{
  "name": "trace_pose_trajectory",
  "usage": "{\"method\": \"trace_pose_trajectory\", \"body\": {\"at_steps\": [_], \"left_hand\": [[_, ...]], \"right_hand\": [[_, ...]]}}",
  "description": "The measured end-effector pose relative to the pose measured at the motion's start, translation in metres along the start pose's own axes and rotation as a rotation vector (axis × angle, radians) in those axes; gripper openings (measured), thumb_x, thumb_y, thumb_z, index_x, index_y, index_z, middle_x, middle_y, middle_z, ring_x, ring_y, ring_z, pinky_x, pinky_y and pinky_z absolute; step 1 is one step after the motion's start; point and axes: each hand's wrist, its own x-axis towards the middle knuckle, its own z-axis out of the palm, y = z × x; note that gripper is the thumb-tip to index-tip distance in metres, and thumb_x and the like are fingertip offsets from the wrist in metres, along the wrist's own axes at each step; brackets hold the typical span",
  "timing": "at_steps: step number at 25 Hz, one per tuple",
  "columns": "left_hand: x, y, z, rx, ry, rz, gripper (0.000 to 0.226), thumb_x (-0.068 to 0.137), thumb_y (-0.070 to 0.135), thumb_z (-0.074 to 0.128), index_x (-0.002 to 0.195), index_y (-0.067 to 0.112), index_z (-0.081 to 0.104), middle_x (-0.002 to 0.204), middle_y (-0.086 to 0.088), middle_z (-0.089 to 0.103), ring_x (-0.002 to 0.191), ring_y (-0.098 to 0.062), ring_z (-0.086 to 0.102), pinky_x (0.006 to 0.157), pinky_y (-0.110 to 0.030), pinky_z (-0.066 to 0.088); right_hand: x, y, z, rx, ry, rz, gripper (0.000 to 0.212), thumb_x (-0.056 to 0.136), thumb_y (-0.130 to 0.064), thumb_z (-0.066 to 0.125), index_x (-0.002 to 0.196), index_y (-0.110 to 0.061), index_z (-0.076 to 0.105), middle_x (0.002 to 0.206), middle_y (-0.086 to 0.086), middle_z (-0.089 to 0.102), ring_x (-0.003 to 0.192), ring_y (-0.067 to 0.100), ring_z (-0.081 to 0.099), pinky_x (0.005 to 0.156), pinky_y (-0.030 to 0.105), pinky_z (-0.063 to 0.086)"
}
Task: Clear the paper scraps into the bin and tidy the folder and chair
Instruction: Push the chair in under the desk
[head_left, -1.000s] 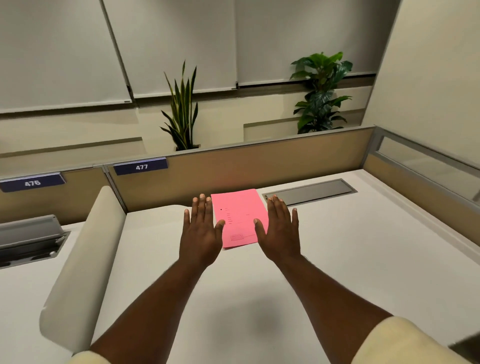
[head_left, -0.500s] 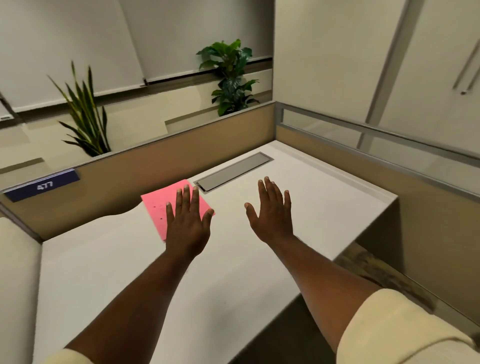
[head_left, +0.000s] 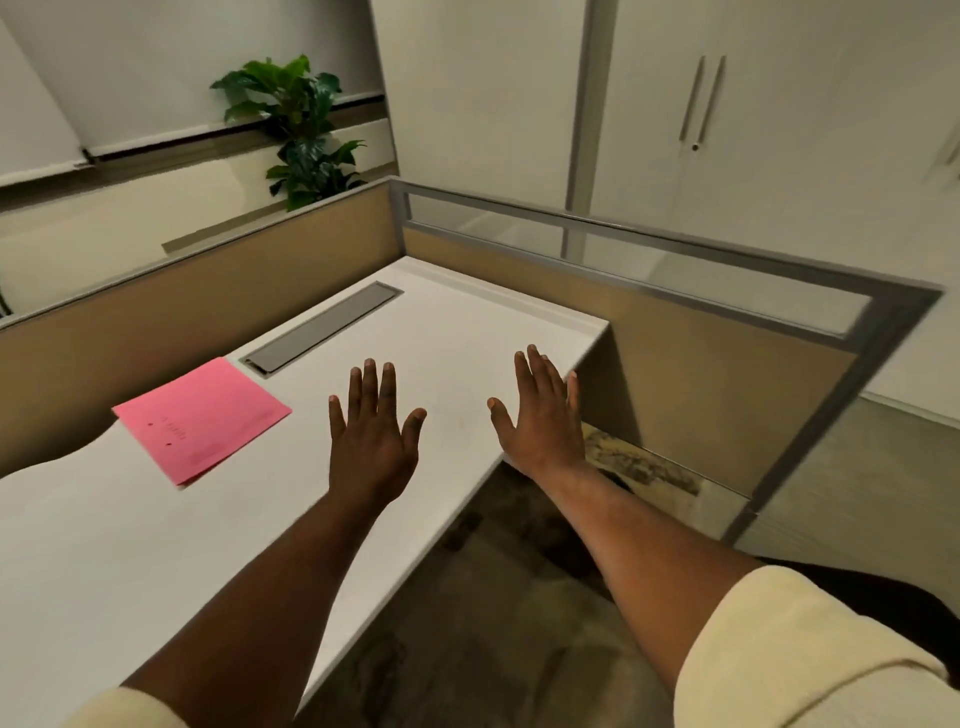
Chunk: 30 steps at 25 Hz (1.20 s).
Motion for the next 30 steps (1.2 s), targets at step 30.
{"method": "trace_pose_trajectory", "body": {"at_steps": [30], "left_hand": [[-0.149,0.257,0.026,-0.225,-0.241,0.717,0.075,0.097,0.069,0.003,0.156,0.027,-0.016,0.164,0.0,-0.022,0.149,-0.016,-0.026,0.122,-0.05,-0.008]], "right_hand": [[-0.296,0.162,-0.189,-0.336,0.207,0.631,0.074,0.099,-0.061,0.028,0.158,-0.018,0.017,0.167,0.005,0.018,0.153,0.021,0.015,0.124,0.054,0.007]]}}
